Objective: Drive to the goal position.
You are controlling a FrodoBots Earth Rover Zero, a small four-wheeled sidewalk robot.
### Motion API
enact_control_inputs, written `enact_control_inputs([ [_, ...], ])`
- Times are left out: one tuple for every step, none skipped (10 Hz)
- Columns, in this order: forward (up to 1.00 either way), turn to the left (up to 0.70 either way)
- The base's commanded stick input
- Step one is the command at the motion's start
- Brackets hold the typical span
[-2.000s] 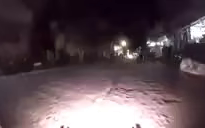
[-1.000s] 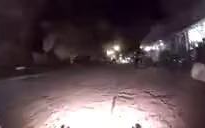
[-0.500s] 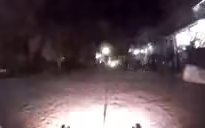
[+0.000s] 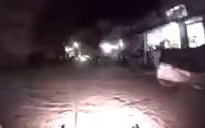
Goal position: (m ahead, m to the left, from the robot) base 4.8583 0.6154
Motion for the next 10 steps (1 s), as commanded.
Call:
enact_control_inputs([
  [0.85, 0.00],
  [0.85, 0.00],
  [0.85, 0.00],
  [0.85, 0.00],
  [0.85, 0.00],
  [0.85, 0.00],
  [0.85, 0.00],
  [0.85, 0.00],
  [0.85, 0.00],
  [0.85, 0.00],
])
